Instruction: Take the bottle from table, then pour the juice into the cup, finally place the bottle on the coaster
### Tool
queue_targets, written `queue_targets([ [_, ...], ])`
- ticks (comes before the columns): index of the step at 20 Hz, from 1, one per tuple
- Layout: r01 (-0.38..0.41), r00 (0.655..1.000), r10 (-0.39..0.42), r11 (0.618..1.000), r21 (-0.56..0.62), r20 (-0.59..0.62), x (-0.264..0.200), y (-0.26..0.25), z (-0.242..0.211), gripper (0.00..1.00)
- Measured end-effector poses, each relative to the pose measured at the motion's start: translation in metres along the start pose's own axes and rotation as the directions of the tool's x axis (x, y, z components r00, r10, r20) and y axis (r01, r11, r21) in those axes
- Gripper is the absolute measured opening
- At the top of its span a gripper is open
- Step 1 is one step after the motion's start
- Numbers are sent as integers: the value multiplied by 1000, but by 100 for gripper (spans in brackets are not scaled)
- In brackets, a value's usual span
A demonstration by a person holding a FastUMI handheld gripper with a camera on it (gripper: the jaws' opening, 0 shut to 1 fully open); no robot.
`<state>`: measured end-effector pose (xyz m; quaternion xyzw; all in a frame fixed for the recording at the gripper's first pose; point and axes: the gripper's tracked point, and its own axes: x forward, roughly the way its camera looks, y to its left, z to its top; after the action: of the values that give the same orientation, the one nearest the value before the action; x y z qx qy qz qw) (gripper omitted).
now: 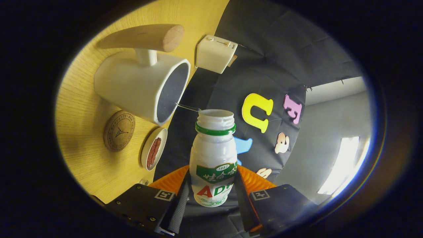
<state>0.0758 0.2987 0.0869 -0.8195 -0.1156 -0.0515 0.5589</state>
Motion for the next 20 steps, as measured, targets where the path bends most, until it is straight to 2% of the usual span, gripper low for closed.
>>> queue_targets([
  [12,30,1000,-30,999,-24,6,-1,-6,0,69],
  [20,87,996,-86,993,-85,25,-4,-18,5,69],
])
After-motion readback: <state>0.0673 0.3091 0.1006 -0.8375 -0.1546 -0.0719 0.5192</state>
